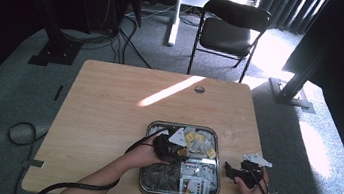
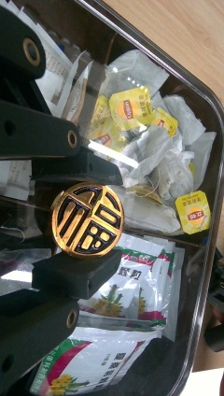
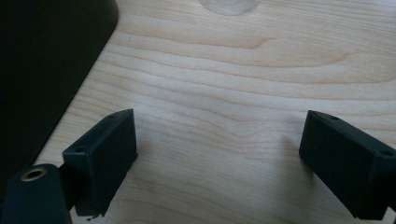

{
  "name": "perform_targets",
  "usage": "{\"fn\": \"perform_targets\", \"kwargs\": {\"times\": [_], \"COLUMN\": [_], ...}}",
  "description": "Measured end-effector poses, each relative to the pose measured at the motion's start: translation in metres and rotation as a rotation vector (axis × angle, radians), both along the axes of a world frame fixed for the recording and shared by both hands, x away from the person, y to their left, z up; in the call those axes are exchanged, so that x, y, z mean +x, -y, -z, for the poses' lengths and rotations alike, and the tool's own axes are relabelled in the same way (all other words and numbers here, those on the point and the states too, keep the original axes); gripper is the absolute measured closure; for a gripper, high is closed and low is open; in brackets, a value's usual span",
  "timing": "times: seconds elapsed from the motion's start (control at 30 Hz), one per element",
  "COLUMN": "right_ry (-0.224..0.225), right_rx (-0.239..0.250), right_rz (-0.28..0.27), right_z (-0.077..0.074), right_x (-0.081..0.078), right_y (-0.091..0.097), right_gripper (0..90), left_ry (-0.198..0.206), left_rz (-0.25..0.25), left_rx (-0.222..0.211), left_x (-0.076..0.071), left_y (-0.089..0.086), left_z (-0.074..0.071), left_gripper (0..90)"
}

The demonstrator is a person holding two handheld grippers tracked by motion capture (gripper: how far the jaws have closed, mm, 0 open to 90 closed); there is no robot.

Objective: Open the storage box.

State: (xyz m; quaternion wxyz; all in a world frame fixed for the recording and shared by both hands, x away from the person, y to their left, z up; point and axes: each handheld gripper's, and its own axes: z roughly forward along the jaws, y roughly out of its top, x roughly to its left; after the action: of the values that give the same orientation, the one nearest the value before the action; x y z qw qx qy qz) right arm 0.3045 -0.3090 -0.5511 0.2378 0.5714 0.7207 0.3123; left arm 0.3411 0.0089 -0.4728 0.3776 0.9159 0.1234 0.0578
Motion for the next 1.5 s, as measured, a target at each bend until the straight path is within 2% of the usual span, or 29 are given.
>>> {"fn": "perform_targets", "kwargs": {"times": [0.1,0.23,0.37,0.43,0.5,0.63,0.77,0.9,1.0,1.5], "right_ry": [0.000,0.000,0.001,0.001,0.001,0.001,0.000,0.000,0.001,0.000], "right_rx": [0.001,0.000,-0.001,-0.001,-0.001,-0.001,-0.001,-0.001,-0.001,-0.001], "right_rz": [0.001,0.000,0.000,0.000,0.000,0.000,0.000,0.000,0.000,0.000], "right_z": [0.000,0.000,0.000,0.000,0.000,0.000,0.000,0.000,0.000,0.000], "right_x": [0.000,0.000,0.000,0.000,0.000,0.000,0.000,0.000,0.000,0.000], "right_y": [0.000,0.000,0.000,0.000,0.000,0.000,0.000,0.000,0.000,0.000], "right_gripper": [10.6,10.6,10.6,10.6,10.6,10.6,10.6,10.6,10.6,10.6], "left_ry": [-0.002,-0.003,0.014,0.027,0.021,0.024,0.030,0.026,0.038,0.035], "left_rz": [0.003,0.006,0.003,0.001,0.000,-0.010,-0.017,-0.034,-0.054,-0.145], "left_rx": [0.010,-0.014,-0.031,-0.024,-0.033,-0.037,-0.024,-0.034,-0.029,-0.019], "left_x": [0.000,0.000,0.002,0.003,0.005,0.006,0.007,0.008,0.009,0.016], "left_y": [0.001,-0.001,-0.004,-0.005,-0.008,-0.011,-0.017,-0.025,-0.032,-0.074], "left_z": [-0.002,-0.009,-0.021,-0.027,-0.033,-0.036,-0.037,-0.038,-0.038,-0.037], "left_gripper": [58.8,58.8,58.9,58.9,58.9,58.9,58.9,58.9,58.9,58.9]}}
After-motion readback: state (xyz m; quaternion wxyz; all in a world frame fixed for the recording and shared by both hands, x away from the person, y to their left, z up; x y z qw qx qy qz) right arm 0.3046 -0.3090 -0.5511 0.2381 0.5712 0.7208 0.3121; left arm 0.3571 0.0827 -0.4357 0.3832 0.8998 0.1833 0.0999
